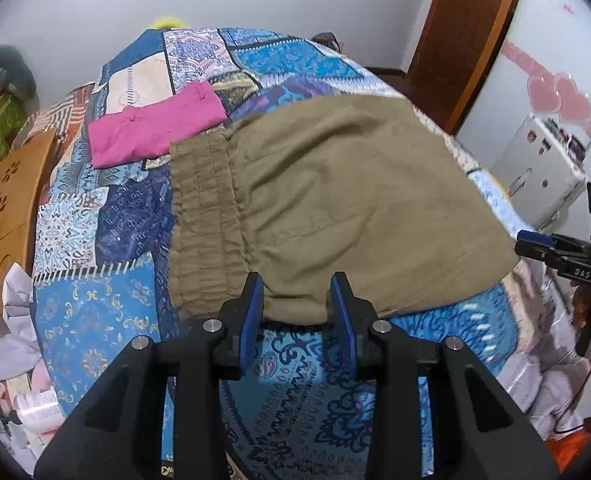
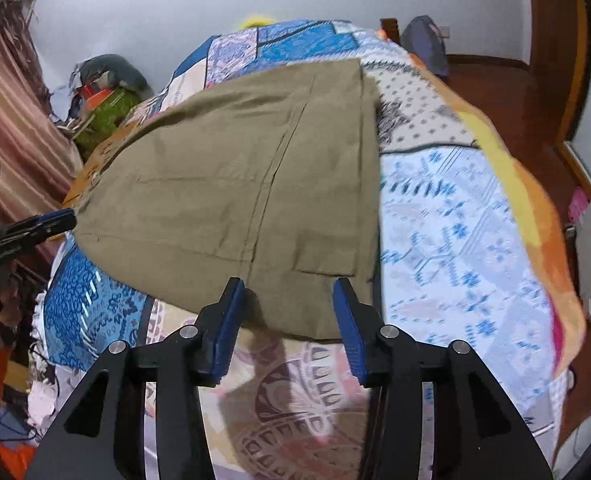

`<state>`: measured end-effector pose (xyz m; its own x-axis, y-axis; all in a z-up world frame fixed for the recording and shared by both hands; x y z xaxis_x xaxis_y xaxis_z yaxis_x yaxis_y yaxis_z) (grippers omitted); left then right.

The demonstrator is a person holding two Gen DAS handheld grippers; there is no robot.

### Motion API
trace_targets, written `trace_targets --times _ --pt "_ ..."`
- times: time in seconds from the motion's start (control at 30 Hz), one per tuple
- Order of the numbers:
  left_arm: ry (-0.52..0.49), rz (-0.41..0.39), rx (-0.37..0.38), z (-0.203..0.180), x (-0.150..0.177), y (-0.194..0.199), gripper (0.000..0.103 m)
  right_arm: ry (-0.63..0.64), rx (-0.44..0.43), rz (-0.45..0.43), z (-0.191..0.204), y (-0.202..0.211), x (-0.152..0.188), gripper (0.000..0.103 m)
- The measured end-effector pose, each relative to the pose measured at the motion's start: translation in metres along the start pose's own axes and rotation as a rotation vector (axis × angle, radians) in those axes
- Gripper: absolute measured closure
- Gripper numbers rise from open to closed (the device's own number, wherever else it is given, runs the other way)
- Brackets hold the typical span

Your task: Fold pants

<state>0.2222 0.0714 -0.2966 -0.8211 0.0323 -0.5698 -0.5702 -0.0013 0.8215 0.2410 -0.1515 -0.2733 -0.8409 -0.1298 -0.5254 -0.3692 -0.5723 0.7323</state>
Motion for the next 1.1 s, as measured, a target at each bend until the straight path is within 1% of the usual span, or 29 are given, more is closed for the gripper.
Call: trace_targets --times 0.13,0.2,0.23,0.27,0.4,0.47,0.53,0.6,0.77,0.9,1.0,1.1 --pt "0.048 -0.043 -0.026 0.020 -0.028 0.012 0.066 0.028 0.022 -0.054 -0.002 0.015 -0.022 0.059" --pt "0.067 -0.054 -0.062 0.032 -0.043 0.010 0.060 0.050 0.048 -0.083 -0.006 0.019 -0.038 0.056" --pt "0.077 -0.056 -0.081 0.039 -0.049 0.007 0.058 0.060 0.065 -0.098 -0.009 0.020 -0.047 0.054" --pt "0.088 -0.054 -0.097 0.045 -0.058 0.002 0.056 0.066 0.073 -0.104 -0.012 0.020 -0.051 0.054" --pt "0.131 -0.039 -0.116 0.061 -0.082 -0.021 0.045 0.098 0.101 -0.119 -0.022 0.012 -0.077 0.054" --pt "0.147 -0.023 -0.111 0.065 -0.092 -0.035 0.042 0.113 0.113 -0.120 -0.027 0.006 -0.088 0.053" --pt "0.154 0.001 -0.087 0.064 -0.101 -0.051 0.040 0.128 0.122 -0.119 -0.033 -0.003 -0.102 0.052" --pt "0.153 0.021 -0.087 0.063 -0.106 -0.065 0.040 0.138 0.133 -0.112 -0.040 -0.015 -0.115 0.049" --pt "0.134 0.061 -0.120 0.065 -0.110 -0.098 0.039 0.151 0.138 -0.095 -0.057 -0.047 -0.148 0.049" --pt "0.143 0.093 -0.115 0.069 -0.107 -0.120 0.039 0.135 0.135 -0.068 -0.078 -0.081 -0.173 0.049" --pt "0.173 0.095 -0.101 0.072 -0.106 -0.129 0.039 0.126 0.137 -0.039 -0.089 -0.102 -0.181 0.049" --pt "0.204 0.091 -0.099 0.075 -0.107 -0.134 0.038 0.108 0.115 -0.019 -0.095 -0.121 -0.186 0.049"
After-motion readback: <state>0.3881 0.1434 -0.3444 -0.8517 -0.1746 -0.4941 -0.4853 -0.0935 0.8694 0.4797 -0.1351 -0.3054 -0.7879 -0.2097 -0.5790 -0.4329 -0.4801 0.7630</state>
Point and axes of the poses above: each gripper's, at about its wrist camera, not at the fingertips, and y roughly against the way its jaws point, z to its left, x to its underside, the point moved 10 cm from there along -y, roughly the way its jaws point, and after that the axes turned 10 degrees about -x, right-handed, at the moved point
